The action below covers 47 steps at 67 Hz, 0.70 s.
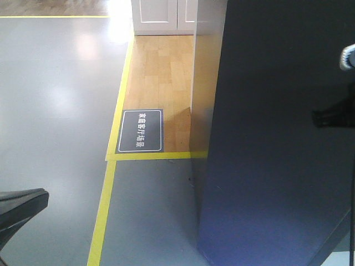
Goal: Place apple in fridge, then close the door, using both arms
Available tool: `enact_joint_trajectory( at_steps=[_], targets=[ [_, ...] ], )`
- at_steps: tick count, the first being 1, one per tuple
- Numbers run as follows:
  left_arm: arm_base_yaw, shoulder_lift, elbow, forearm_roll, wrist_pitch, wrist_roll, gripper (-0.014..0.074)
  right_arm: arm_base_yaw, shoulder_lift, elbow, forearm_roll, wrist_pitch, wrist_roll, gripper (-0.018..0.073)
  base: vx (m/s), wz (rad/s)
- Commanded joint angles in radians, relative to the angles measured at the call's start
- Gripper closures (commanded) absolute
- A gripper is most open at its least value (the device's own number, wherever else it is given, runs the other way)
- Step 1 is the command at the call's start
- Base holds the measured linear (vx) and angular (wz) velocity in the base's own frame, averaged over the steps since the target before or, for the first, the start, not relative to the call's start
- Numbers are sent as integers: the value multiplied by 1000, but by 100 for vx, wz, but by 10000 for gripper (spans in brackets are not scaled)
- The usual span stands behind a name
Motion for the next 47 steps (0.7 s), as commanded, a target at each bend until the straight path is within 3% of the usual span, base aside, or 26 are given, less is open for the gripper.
enact_joint_trajectory(
  at_steps=[1, 13, 31, 40, 47],
  targets=[
    [-4, -3, -25, 17, -62, -12, 603, -10, 44, -83, -105, 3, -7, 562, 0, 0],
    [-4, -3, -25, 17, -62, -12, 603, -146, 115, -164, -64, -81, -8, 562, 0, 0],
    [-4, -3, -25, 17, -62, -12, 603, -392, 187, -185, 139, -429, -20, 562, 0, 0],
    [-4, -3, -25, 17, -62, -12, 603, -480, 246, -190, 151, -535, -19, 562, 0, 0],
    [-4, -3, -25, 17, -62, -12, 603, -505, 311, -232, 152, -563, -8, 562, 0, 0]
  ],
)
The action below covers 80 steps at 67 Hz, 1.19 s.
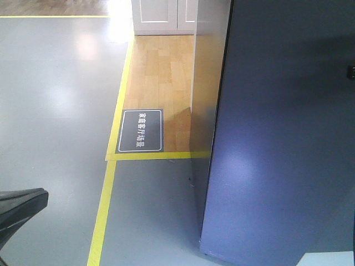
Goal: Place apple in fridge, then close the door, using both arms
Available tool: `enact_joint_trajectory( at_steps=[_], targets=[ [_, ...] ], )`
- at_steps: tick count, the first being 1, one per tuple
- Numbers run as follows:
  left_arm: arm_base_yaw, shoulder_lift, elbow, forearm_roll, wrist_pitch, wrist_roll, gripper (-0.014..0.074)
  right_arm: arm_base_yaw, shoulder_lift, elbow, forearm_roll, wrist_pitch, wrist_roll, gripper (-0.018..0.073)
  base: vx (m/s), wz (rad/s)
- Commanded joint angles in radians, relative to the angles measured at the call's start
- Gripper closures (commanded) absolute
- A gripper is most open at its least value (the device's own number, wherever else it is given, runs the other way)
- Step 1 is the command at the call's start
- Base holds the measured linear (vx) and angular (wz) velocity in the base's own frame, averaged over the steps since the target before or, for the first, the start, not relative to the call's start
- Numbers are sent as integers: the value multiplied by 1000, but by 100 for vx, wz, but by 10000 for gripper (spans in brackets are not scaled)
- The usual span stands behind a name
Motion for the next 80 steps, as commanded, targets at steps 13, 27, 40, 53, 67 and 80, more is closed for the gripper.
enact_joint_trajectory(
  at_steps=[13, 27, 40, 53, 67, 80],
  targets=[
    [-4, -3, -25, 15, -61, -11, 603, -32, 145, -187, -1, -110, 4, 562, 0, 0],
    [-4, -2, -25, 15, -60, -11, 603, -32, 288, -345, 0, -121, 24, 562, 0, 0],
    [-4, -2, -25, 15, -59, -11, 603, -31, 288, -350, -2, -102, 60, 562, 0, 0],
    [-4, -2, -25, 15, -59, -11, 603, -30, 260, -350, 0, -87, 63, 562, 0, 0],
    [-4, -2, -25, 15, -59, -11, 603, 22, 208, -350, -1, 62, 4, 562, 0, 0],
    [-4, -2, -25, 15, -59, -11, 603, 125, 205, -350, 268, 287, -339, 562, 0, 0]
  ],
)
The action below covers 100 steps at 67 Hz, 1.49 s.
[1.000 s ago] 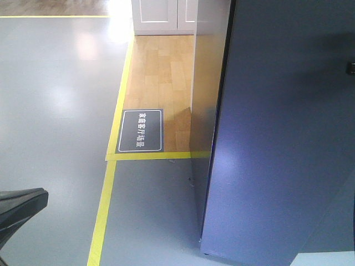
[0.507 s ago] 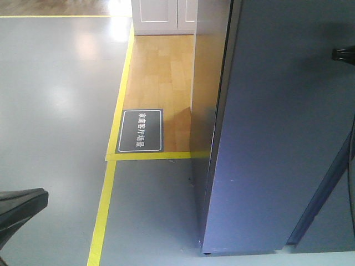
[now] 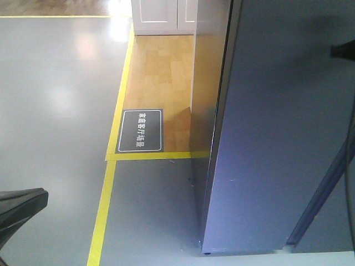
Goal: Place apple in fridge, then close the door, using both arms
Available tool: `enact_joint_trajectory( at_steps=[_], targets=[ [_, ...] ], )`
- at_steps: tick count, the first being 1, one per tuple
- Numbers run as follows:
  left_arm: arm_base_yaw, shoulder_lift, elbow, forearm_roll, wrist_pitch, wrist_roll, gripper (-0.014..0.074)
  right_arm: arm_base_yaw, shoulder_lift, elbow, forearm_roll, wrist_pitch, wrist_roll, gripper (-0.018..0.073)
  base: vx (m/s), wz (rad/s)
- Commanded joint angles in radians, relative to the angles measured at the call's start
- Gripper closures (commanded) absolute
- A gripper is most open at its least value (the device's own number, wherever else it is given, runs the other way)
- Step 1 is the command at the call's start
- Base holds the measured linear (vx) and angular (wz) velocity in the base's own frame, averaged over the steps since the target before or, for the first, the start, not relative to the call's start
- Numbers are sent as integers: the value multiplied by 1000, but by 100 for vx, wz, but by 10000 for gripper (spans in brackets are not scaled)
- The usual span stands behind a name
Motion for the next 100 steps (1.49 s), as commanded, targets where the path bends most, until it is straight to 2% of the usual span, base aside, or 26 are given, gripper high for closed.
enact_joint_trajectory(
  at_steps=[1, 8, 15, 21, 27, 38, 55, 85, 90, 100],
  targets=[
    [-4, -2, -25, 14, -59, -11, 603, 38, -46, -32, 170, 70, -220, 562, 0, 0],
    [-4, -2, -25, 14, -59, -11, 603, 52, -64, -32, 477, 144, -471, 562, 0, 0],
    [-4, -2, -25, 14, -59, -11, 603, 49, -109, -26, 735, 207, -674, 562, 0, 0],
    [-4, -2, -25, 14, -59, -11, 603, 49, -193, 48, 887, 185, -801, 562, 0, 0],
    [-4, -2, -25, 14, -59, -11, 603, 51, -293, 156, 967, 134, -830, 562, 0, 0],
    [-4, -2, -25, 14, -59, -11, 603, 52, -510, 360, 955, 152, -829, 562, 0, 0],
    [-4, -2, -25, 14, -59, -11, 603, 52, -831, 552, 893, 393, -768, 562, 0, 0],
    [-4, -2, -25, 14, -59, -11, 603, 52, -1303, 696, 890, 751, -718, 562, 0, 0],
    [-4, -2, -25, 14, -59, -11, 603, 71, -1349, 714, 883, 796, -711, 562, 0, 0],
    [-4, -2, -25, 14, -59, -11, 603, 157, -1384, 755, 746, 880, -619, 562, 0, 0]
  ],
)
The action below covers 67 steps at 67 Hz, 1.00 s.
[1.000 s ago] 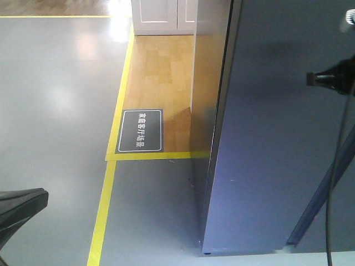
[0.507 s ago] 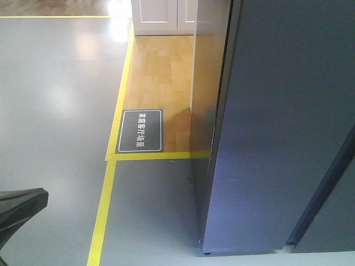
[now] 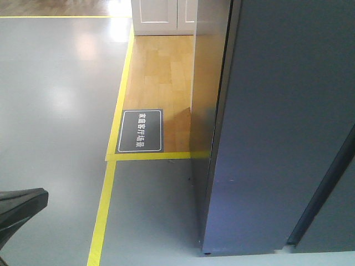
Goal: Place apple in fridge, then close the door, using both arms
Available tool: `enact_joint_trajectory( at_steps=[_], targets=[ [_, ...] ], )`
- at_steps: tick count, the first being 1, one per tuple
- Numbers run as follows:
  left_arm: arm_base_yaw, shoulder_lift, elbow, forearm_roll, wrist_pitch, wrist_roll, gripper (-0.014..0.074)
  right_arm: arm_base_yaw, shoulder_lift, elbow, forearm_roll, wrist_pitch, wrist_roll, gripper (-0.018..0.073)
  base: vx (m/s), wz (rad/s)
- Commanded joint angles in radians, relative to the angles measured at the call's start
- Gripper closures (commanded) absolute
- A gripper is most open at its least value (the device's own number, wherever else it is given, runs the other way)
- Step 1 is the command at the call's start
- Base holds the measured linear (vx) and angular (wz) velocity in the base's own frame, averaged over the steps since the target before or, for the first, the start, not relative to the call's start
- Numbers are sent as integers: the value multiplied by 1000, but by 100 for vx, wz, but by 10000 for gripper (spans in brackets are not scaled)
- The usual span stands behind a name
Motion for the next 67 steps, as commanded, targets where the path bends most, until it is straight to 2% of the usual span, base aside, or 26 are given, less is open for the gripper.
enact_joint_trajectory(
  at_steps=[1, 7, 15, 67],
  targets=[
    [-4, -2, -25, 14, -59, -11, 603, 43, 0, -2, -109, -4, 66, 562, 0, 0],
    [-4, -2, -25, 14, -59, -11, 603, 75, -20, 15, -152, 3, 112, 562, 0, 0],
    [-4, -2, -25, 14, -59, -11, 603, 96, -47, 27, -123, -4, 113, 562, 0, 0],
    [-4, -2, -25, 15, -59, -10, 603, 96, -57, 33, -114, -15, 114, 562, 0, 0]
  ],
)
